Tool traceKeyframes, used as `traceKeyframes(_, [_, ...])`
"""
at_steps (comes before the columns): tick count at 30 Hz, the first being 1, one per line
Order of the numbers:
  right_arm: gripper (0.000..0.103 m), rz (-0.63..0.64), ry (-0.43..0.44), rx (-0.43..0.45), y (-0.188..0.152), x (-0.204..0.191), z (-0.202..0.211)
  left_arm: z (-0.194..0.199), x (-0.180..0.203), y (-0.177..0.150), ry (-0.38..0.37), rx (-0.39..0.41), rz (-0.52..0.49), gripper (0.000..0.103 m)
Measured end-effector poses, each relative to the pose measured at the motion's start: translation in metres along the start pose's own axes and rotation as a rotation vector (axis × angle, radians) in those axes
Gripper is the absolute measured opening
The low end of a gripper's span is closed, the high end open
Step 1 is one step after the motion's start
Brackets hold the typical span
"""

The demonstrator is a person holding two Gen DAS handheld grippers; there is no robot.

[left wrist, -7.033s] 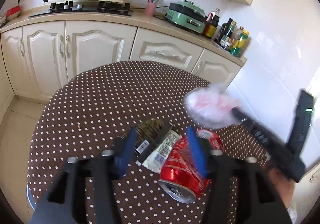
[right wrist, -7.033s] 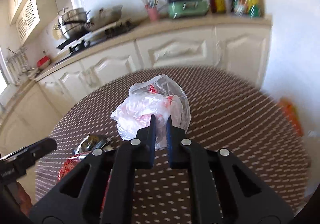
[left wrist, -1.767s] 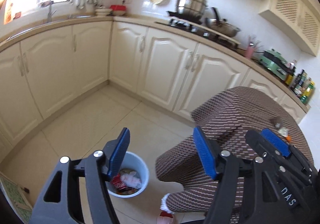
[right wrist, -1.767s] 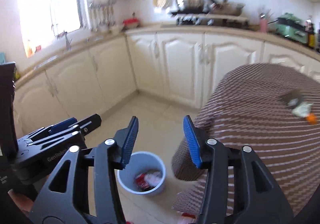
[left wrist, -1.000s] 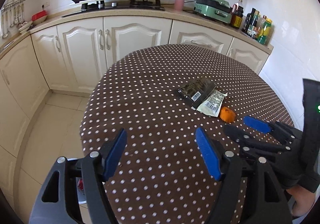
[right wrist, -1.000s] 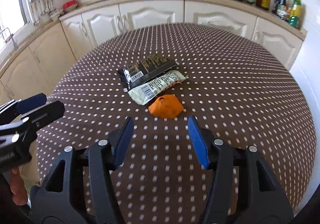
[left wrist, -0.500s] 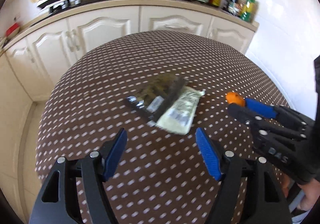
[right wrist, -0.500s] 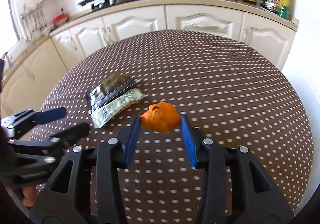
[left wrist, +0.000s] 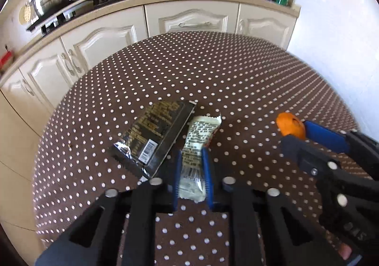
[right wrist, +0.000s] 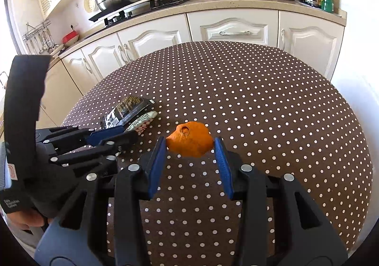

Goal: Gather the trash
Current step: 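Grasp the orange piece with the right tool while the left grasps the white wrapper, then carry the orange piece and white wrapper over the light-blue bucket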

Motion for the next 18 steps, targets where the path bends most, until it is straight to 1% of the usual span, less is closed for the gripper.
traceKeyframes(2, [0.041, 0.0, 0.004, 0.013, -0.001, -0.003, 0.007, 0.011, -0.006, -0.002, -0.063, 0.019, 0.06, 0.011])
traceKeyframes(5, [0.041, 0.009, 0.014, 0.027, 0.0, -0.011, 0.014, 0.035, -0.019, -0.005, -0.133, 0.064, 0.127, 0.01])
traceKeyframes(6, [0.041, 0.015, 0.017, 0.032, 0.001, -0.016, 0.017, 0.04, -0.021, -0.006, -0.136, 0.076, 0.136, 0.01])
traceKeyframes(8, [0.041, 0.026, 0.027, 0.037, 0.001, -0.028, 0.02, 0.055, -0.032, -0.01, -0.114, 0.105, 0.15, 0.01])
traceKeyframes(12, [0.041, 0.058, 0.049, 0.044, 0.002, -0.057, 0.027, 0.079, -0.06, -0.021, -0.076, 0.139, 0.189, 0.01])
traceKeyframes(13, [0.041, 0.072, 0.058, 0.045, 0.002, -0.069, 0.029, 0.086, -0.07, -0.026, -0.061, 0.149, 0.2, 0.01])
traceKeyframes(15, [0.041, 0.094, 0.075, 0.051, 0.001, -0.088, 0.032, 0.096, -0.084, -0.032, -0.058, 0.159, 0.224, 0.01])
traceKeyframes(18, [0.041, 0.136, 0.113, 0.052, -0.003, -0.129, 0.034, 0.116, -0.114, -0.047, -0.041, 0.179, 0.262, 0.01])
Point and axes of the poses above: each gripper's, at about its wrist camera, not at the fingertips, and z roughly against the way its jaws point, x to its right, y to its top, the point moved 9 cm from there along -z, roughly the way its jaws point, and after that the axes turned 4 degrees about x, right-handed, at the moved point
